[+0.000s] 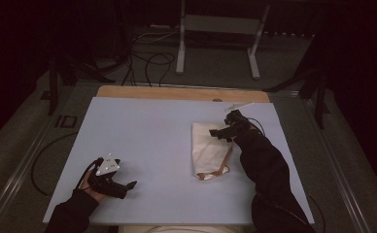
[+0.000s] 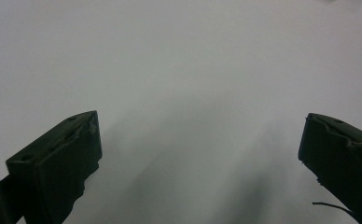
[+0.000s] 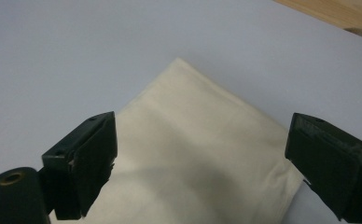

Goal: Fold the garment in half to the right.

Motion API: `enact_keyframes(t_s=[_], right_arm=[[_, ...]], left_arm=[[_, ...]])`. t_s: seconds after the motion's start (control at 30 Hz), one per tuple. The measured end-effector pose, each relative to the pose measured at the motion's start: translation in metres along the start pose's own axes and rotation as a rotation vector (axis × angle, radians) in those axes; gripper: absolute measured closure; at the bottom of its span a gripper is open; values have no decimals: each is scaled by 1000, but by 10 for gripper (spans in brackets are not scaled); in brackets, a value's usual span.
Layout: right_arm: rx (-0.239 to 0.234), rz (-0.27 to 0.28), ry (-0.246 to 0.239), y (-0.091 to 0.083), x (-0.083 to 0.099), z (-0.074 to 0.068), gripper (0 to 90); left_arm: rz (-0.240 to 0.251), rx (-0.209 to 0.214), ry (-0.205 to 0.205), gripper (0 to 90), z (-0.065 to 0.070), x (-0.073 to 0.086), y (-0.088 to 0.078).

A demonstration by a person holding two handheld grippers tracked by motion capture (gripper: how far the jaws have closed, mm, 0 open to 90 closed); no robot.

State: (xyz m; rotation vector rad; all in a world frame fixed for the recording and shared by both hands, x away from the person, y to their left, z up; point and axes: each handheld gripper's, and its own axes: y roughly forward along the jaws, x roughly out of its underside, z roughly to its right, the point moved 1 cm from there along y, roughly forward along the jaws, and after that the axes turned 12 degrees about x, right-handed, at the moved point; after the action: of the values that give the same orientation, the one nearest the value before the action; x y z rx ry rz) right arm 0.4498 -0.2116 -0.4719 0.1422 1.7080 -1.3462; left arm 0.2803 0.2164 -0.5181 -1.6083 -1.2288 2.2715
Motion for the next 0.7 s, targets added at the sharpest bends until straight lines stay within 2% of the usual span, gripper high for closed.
enact_keyframes(t_s=[0.2, 0.3, 0.43, 0.6, 0.7], right_arm=[[-2, 32, -14, -13, 6, -3, 91], [11, 16, -27, -18, 10, -5, 94], [5, 29, -42, -26, 15, -8, 93], [-29, 35, -48, -31, 24, -10, 93], [-51, 33, -48, -36, 35, -10, 93]], left_arm=[[1, -1, 1, 0, 0, 0, 0], [0, -1, 0, 0, 0, 0, 0], [1, -3, 1, 0, 0, 0, -1], [2, -3, 2, 0, 0, 0, -1], [3, -2, 4, 0, 0, 0, -1]])
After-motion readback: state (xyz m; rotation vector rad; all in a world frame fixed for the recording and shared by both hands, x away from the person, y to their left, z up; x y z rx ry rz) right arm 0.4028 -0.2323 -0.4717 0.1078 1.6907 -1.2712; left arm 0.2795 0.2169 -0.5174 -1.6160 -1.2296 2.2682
